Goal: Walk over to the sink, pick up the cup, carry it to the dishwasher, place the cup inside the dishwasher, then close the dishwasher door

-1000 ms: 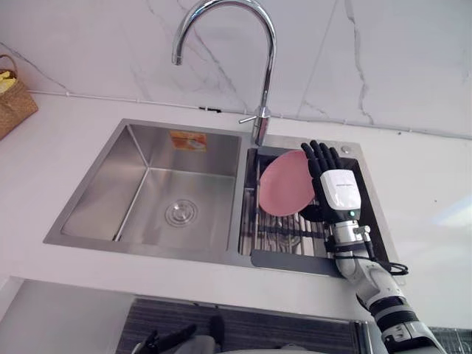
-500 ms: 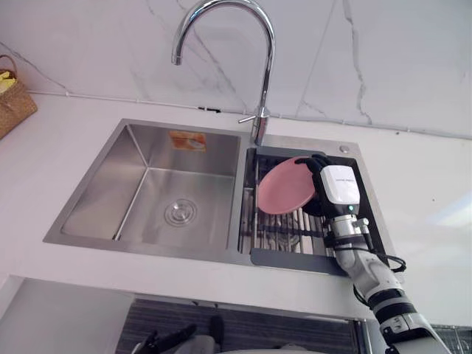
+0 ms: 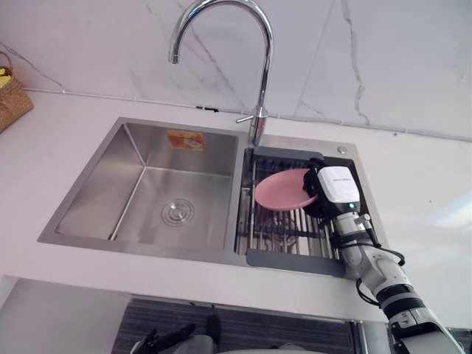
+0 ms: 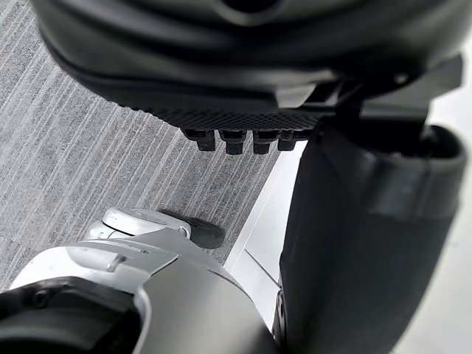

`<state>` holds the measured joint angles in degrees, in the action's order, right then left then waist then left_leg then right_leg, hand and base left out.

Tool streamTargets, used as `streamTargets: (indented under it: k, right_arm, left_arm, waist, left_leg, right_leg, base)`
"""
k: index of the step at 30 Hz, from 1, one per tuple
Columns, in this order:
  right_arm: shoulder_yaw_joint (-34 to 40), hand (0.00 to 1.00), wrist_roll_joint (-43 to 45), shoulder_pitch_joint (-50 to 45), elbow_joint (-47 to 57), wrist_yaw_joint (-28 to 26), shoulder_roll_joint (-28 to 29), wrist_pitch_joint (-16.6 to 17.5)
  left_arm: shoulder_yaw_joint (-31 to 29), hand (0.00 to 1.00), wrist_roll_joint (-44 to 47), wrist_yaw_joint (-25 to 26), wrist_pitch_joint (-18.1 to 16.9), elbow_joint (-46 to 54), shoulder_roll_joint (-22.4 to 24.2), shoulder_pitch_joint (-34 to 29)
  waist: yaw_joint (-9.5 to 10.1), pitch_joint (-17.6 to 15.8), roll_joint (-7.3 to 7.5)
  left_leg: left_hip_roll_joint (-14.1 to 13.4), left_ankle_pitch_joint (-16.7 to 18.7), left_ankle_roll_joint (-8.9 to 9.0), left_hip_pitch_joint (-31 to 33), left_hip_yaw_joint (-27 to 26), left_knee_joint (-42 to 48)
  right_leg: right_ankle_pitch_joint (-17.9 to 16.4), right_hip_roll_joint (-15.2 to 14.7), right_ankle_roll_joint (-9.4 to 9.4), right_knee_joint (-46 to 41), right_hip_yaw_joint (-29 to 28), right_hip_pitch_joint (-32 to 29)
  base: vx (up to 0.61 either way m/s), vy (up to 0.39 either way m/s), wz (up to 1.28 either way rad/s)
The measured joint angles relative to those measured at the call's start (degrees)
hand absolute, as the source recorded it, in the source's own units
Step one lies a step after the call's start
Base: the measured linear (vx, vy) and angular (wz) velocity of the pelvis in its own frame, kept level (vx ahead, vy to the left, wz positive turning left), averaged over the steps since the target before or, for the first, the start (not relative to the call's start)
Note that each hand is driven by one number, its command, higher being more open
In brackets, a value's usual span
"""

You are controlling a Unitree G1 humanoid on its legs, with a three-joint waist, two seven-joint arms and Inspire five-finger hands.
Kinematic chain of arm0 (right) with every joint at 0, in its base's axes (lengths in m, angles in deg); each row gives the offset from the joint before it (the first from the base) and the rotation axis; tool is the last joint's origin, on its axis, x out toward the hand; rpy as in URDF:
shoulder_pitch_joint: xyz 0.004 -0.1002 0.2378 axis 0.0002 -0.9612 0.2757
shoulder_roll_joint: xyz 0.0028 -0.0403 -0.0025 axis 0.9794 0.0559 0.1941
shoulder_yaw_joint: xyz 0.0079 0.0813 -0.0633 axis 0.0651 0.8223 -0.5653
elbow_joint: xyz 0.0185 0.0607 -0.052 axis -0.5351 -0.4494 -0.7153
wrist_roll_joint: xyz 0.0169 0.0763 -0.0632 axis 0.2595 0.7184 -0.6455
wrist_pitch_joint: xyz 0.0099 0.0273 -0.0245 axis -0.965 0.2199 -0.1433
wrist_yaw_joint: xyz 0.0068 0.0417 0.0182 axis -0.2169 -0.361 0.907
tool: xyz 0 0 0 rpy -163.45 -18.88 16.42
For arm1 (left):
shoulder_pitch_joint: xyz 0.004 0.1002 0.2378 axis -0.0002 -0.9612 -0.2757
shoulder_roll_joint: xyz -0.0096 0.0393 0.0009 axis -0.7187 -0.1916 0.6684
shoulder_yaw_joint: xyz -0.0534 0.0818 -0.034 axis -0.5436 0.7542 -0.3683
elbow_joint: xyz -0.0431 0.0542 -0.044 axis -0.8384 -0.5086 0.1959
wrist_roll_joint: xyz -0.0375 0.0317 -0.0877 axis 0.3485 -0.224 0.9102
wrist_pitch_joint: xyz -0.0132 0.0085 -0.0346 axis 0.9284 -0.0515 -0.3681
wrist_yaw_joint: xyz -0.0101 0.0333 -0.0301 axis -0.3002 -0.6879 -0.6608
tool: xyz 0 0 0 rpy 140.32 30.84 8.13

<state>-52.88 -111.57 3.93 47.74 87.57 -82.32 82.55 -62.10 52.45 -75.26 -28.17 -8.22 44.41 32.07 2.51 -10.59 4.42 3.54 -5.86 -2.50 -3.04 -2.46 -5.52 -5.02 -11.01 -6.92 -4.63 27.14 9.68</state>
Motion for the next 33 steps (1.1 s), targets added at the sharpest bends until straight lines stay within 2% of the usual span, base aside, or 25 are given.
streamTargets:
  k: [8,11,16,21,28,33]
  right_arm:
    - [0.60,0.00,0.00,-1.13,6.32,-0.92,-1.83,0.29]
    - [1.57,0.00,-0.14,-2.89,11.46,-1.17,-3.12,1.96]
    - [8.88,0.00,0.02,-3.86,18.21,-0.10,-5.04,4.45]
    - [17.74,0.00,2.75,-3.93,24.19,5.59,-5.85,4.79]
    - [21.70,0.00,4.52,-8.65,27.30,6.34,-5.96,7.06]
    - [23.23,0.00,7.22,-11.24,27.38,6.37,-5.67,6.83]
  left_arm:
    - [-0.27,1.00,0.01,0.01,-0.23,0.29,-0.04,-0.01]
    - [-0.48,1.00,0.01,-0.01,-0.23,0.48,-0.03,-0.03]
    - [-0.58,1.00,0.01,0.05,-0.32,0.53,0.09,-0.34]
    - [-1.29,1.00,0.04,0.22,-0.67,0.47,0.46,-1.18]
    - [-1.26,1.00,0.07,0.54,-0.86,-0.13,0.90,-1.51]
    - [-1.22,1.00,0.07,0.81,-1.06,-0.58,0.98,-1.51]
  waist:
    - [0.03,0.14,0.36]
    - [0.04,0.18,0.48]
    - [-0.68,0.21,0.52]
    - [-2.32,0.38,0.56]
    - [-3.93,1.09,0.35]
    - [-4.47,1.56,0.21]
  left_leg:
    - [-0.02,0.29,0.24,0.22,-0.62,0.01]
    - [-0.06,0.42,0.29,0.45,-1.38,0.02]
    - [-0.09,0.64,0.29,0.00,-2.89,0.02]
    - [-0.47,0.85,0.24,-0.36,-5.02,0.02]
    - [-0.68,1.15,-0.05,-0.21,-7.23,0.01]
    - [-0.52,1.36,-0.37,0.00,-8.49,0.04]
  right_leg:
    - [0.14,-0.13,-0.23,0.03,-0.38,-0.33]
    - [0.38,-0.23,-0.52,0.03,-1.22,-0.85]
    - [1.16,-0.38,-0.82,0.03,-2.80,-1.17]
    - [2.15,-0.12,-0.68,0.07,-5.53,-2.10]
    - [2.16,0.21,-0.47,1.21,-7.88,-3.05]
    - [3.06,0.13,-0.73,1.83,-9.12,-3.72]
  base:
    - [0.00,0.000,-0.02]
    - [0.01,0.000,-0.10]
    - [0.01,0.008,-0.14]
    - [-0.02,0.011,-0.23]
    - [-0.03,0.006,-0.18]
    - [0.05,0.019,-0.13]
